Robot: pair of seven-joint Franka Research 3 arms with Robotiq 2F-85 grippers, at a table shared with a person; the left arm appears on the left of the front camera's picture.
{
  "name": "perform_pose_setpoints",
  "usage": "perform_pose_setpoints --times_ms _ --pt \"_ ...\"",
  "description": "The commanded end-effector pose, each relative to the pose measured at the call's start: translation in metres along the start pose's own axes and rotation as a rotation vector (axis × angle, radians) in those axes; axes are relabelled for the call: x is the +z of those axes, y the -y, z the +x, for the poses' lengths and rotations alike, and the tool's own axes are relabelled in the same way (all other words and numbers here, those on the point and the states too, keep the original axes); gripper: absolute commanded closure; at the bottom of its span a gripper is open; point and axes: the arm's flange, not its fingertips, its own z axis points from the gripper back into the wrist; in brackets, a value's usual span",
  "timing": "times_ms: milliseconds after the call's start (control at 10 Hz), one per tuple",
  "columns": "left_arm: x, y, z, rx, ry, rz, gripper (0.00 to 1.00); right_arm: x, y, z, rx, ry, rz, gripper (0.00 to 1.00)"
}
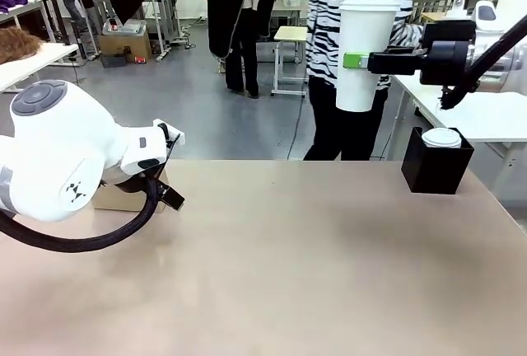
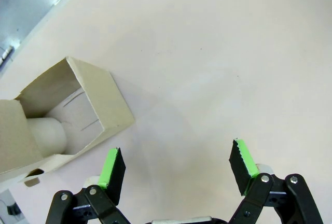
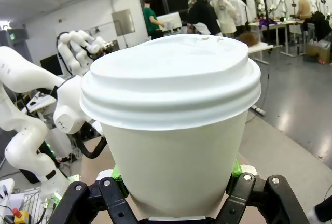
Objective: Pour a drink into a cup and package it in a carrier.
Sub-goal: Position the Cup Carrier in the center of the table.
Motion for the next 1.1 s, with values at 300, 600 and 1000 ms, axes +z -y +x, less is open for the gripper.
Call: perform_pose_setpoints --times_ms 300,600,1000 --pt "0.067 -0.015 0.046 0.094 -0.082 0.016 0.0 -0.005 0.001 0.001 0.026 0.023 -0.012 0.2" --pt "0.127 -0.028 0.084 0.171 -0.113 0.064 0.0 -0.005 0.001 0.001 0.026 0.023 -0.012 0.2" --pt "0.15 -0.088 0.11 0.326 -0.172 0.156 0.0 -0.005 0.001 0.001 0.026 0.023 -0.012 0.2"
